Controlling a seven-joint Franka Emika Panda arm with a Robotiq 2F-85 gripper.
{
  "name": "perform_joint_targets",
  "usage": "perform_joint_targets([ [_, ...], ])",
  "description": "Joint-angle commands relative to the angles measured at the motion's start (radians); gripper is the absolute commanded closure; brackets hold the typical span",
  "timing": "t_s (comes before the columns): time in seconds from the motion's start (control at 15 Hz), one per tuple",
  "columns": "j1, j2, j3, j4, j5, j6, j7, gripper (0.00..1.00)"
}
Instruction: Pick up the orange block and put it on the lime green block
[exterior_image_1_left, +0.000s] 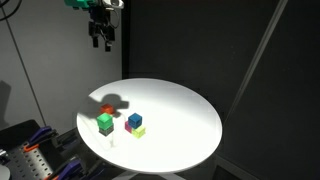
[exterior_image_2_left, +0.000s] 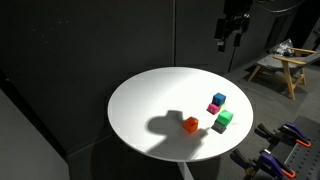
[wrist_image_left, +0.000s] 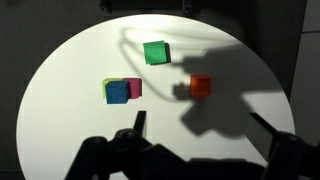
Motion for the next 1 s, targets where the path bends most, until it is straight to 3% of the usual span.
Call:
perform_joint_targets([
  [0.0, 0.014, 0.004, -0.010, 0.005, 0.006, 0.006, -0.001, 0.00],
  [0.93, 0.073, 0.064, 0.042, -0.003, -0.022, 0.141, 0.052, 0.00],
])
